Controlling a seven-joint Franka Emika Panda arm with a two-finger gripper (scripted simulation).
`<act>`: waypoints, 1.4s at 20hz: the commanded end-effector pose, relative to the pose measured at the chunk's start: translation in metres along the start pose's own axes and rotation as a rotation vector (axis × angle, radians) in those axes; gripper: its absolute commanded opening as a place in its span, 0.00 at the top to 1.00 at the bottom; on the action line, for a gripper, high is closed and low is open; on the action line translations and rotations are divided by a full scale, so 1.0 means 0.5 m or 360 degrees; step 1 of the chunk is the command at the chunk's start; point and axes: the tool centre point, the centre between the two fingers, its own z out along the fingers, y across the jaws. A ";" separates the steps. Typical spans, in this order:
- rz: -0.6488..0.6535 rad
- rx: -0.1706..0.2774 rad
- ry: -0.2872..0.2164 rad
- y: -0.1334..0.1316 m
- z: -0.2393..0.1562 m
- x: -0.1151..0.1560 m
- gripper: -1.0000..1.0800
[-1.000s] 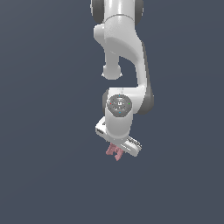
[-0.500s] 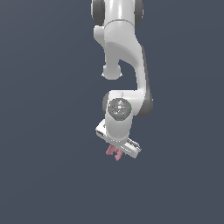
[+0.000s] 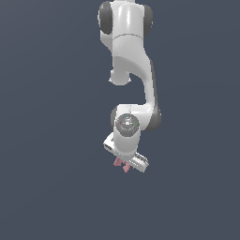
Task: Pick up the object and move it to a goal position.
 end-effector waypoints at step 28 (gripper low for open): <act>0.0000 0.0000 0.0000 0.198 -0.038 0.113 1.00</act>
